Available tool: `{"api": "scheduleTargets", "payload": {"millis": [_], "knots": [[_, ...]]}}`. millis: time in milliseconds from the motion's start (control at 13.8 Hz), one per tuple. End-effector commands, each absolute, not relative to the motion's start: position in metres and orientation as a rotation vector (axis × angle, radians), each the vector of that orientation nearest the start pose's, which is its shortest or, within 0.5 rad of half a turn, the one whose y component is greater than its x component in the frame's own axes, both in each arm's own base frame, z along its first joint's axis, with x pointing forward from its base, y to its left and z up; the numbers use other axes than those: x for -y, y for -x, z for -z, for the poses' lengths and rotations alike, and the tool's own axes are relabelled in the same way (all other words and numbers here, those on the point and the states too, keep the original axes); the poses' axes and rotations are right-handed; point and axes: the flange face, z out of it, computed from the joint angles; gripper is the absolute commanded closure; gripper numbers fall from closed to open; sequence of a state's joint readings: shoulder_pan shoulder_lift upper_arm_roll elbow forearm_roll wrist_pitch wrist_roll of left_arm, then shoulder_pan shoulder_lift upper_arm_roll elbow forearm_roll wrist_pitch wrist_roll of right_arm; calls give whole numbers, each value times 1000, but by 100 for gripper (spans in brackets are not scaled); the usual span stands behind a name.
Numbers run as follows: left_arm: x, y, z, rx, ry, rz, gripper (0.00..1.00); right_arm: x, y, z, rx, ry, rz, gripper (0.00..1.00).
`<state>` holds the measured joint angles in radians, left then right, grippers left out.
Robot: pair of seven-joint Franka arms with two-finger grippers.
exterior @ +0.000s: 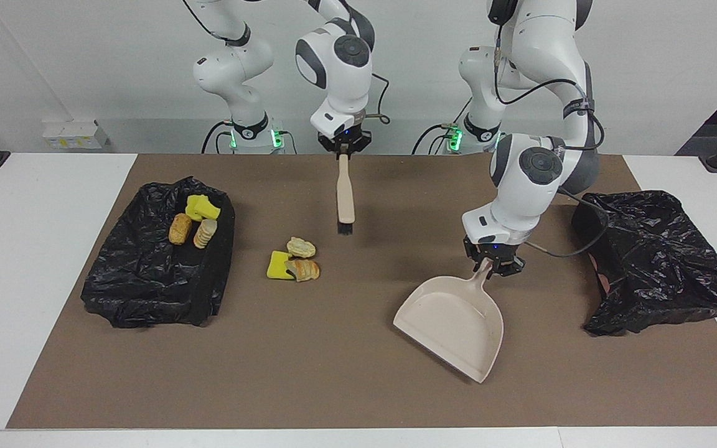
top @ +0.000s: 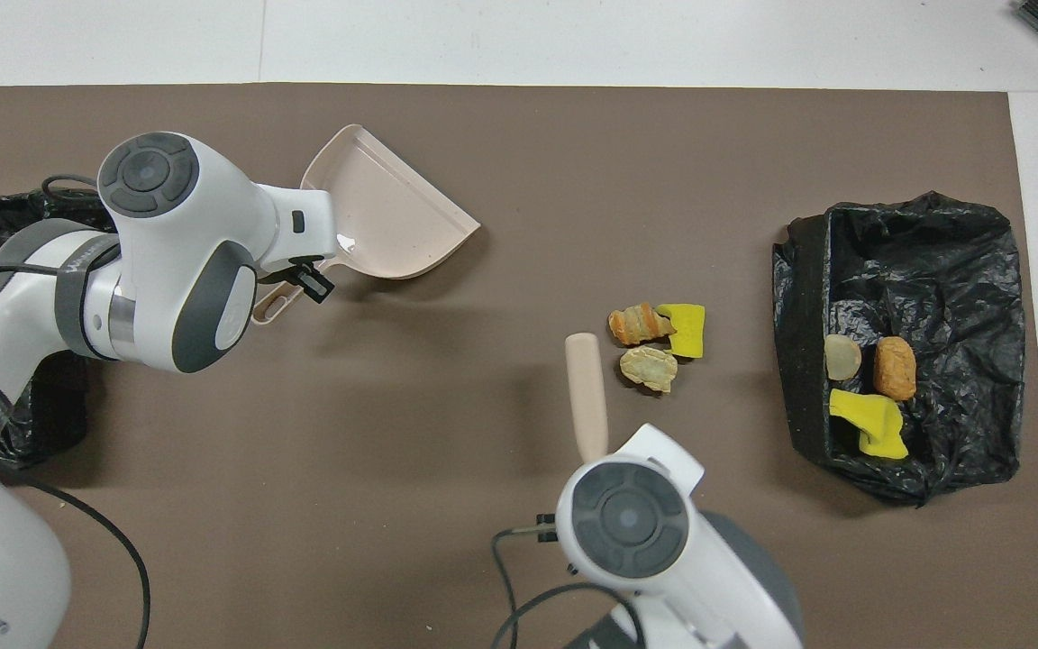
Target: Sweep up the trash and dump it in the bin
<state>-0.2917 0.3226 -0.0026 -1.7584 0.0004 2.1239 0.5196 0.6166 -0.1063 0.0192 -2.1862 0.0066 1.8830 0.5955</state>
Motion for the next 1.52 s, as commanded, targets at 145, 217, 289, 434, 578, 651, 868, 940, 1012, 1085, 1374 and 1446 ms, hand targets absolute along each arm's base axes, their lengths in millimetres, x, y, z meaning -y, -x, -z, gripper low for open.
{"api": "scheduleTargets", "payload": {"millis": [145, 217, 289, 434, 578, 651, 868, 940, 1012, 1085, 1374, 1446], "knots": [[175, -616, -395, -1962, 2424, 27, 100, -198, -457, -376, 256, 3399, -277, 100], [175, -615, -393, -2081, 2319, 20, 100, -194, -462, -362, 286, 3435, -286, 100], [179, -614, -393, -2129, 2254, 9, 100, -187, -471, -352, 301, 3452, -273, 100], [192, -607, -398, -2158, 2139, -31, 100, -164, -483, -334, 333, 3502, -283, 100], [218, -592, -398, -2204, 2049, -65, 100, -161, -483, -331, 450, 3470, -336, 100], [225, -582, -394, -2186, 2075, -81, 100, -167, -481, -324, 465, 3432, -376, 100], [245, -551, -389, -2030, 2231, -96, 100, -199, -478, -324, 436, 3248, -465, 100], [253, -544, -387, -2022, 2241, -101, 100, -207, -477, -325, 415, 3214, -482, 100], [257, -540, -388, -2013, 2248, -98, 100, -214, -478, -322, 398, 3171, -499, 100], [261, -534, -386, -2002, 2260, -99, 100, -229, -473, -317, 402, 3117, -506, 100], [283, -507, -375, -1962, 2294, -110, 100, -288, -465, -317, 268, 2897, -506, 100], [289, -500, -371, -1952, 2303, -102, 100, -293, -466, -320, 208, 2845, -500, 100]]}}
